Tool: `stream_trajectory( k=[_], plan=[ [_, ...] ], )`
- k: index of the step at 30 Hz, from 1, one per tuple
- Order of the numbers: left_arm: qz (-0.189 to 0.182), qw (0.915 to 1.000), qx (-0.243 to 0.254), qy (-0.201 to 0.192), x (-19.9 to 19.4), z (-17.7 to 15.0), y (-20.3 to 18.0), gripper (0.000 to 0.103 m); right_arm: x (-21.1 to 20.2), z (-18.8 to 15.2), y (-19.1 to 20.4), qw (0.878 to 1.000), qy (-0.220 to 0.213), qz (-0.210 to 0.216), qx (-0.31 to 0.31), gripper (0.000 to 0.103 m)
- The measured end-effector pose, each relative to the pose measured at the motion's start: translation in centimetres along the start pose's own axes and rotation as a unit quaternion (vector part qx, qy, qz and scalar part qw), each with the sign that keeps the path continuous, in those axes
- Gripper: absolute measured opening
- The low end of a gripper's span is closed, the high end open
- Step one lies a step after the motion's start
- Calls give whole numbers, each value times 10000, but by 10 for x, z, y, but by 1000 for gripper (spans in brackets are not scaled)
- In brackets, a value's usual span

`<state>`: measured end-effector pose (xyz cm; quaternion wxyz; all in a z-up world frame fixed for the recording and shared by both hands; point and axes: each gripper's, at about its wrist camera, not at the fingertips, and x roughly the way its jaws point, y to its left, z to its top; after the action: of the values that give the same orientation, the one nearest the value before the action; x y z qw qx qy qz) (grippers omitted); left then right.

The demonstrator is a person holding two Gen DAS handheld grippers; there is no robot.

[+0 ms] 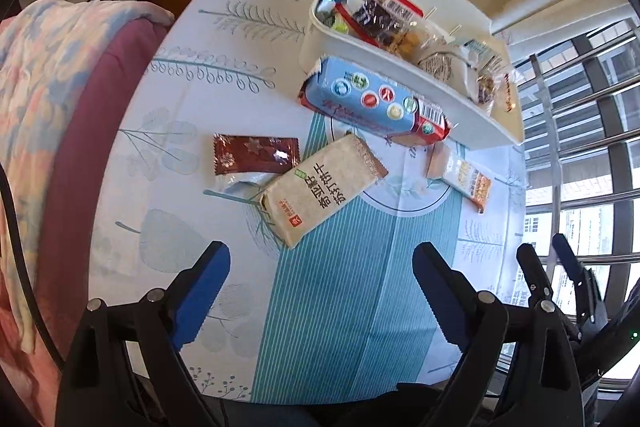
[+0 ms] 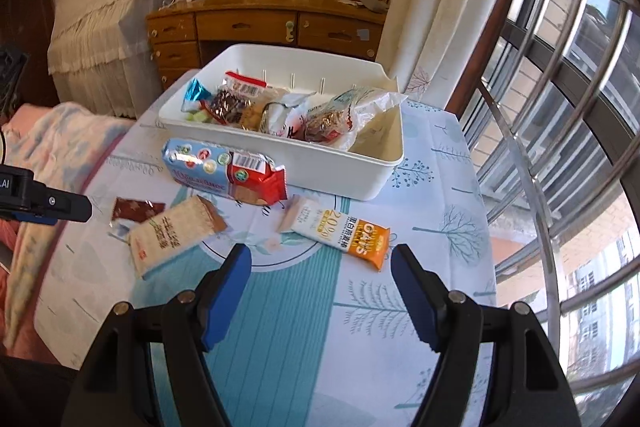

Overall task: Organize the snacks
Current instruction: 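Lower left tool onto beige soda-cracker packet while right tool lowers onto OATS bar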

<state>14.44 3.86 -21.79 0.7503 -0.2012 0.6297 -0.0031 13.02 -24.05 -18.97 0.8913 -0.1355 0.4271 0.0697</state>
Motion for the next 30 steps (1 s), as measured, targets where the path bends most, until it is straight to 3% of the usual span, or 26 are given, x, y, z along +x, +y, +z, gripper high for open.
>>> stream_trajectory(
  k=[14,23,30],
  plan=[
    [762,9948,617,262,79,13,-33,92,69,0,-5,9878,289,182,-1522,73],
    [1303,9872,889,250,118,29,-42,92,120,-3,-9,9789,604,518,-1882,73],
    [1460,9831,1086,208,135,37,-51,92,143,-10,-15,9757,757,738,-1918,73]
  ],
)
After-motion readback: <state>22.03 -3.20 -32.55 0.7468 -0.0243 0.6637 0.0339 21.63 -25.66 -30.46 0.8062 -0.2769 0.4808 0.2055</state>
